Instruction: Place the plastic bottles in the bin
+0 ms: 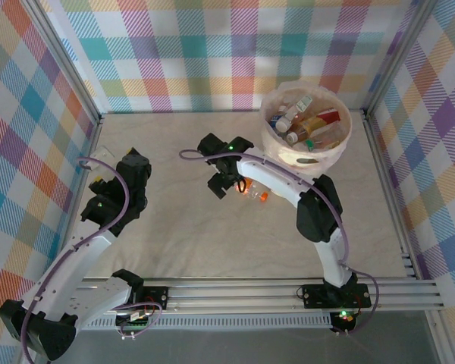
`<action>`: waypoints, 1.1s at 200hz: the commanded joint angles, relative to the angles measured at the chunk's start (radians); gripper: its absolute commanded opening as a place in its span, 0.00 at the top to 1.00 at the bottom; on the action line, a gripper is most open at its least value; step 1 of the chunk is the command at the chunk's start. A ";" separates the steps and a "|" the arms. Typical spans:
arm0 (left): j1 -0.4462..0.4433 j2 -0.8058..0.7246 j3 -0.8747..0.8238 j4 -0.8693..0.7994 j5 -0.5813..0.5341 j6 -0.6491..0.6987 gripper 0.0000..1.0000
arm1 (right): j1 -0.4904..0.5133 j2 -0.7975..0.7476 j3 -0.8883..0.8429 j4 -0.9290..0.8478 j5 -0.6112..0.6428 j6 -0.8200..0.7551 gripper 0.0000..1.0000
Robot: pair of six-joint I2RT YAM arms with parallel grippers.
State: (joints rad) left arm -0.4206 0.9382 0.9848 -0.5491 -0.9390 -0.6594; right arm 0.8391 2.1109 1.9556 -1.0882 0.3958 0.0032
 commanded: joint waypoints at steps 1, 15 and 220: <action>0.024 -0.010 -0.016 -0.009 -0.031 -0.011 0.00 | -0.019 0.046 0.042 -0.038 0.025 -0.043 0.00; 0.031 -0.010 -0.019 -0.006 -0.026 -0.010 0.00 | -0.030 0.073 0.058 -0.039 0.025 -0.051 0.00; 0.073 0.007 -0.034 -0.008 0.020 -0.025 0.00 | -0.103 0.267 0.101 -0.039 -0.062 -0.135 0.02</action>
State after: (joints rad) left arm -0.3626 0.9638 0.9573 -0.5484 -0.9096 -0.6670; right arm 0.7399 2.3550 2.0331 -1.1011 0.3630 -0.1181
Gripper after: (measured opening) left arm 0.999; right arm 0.995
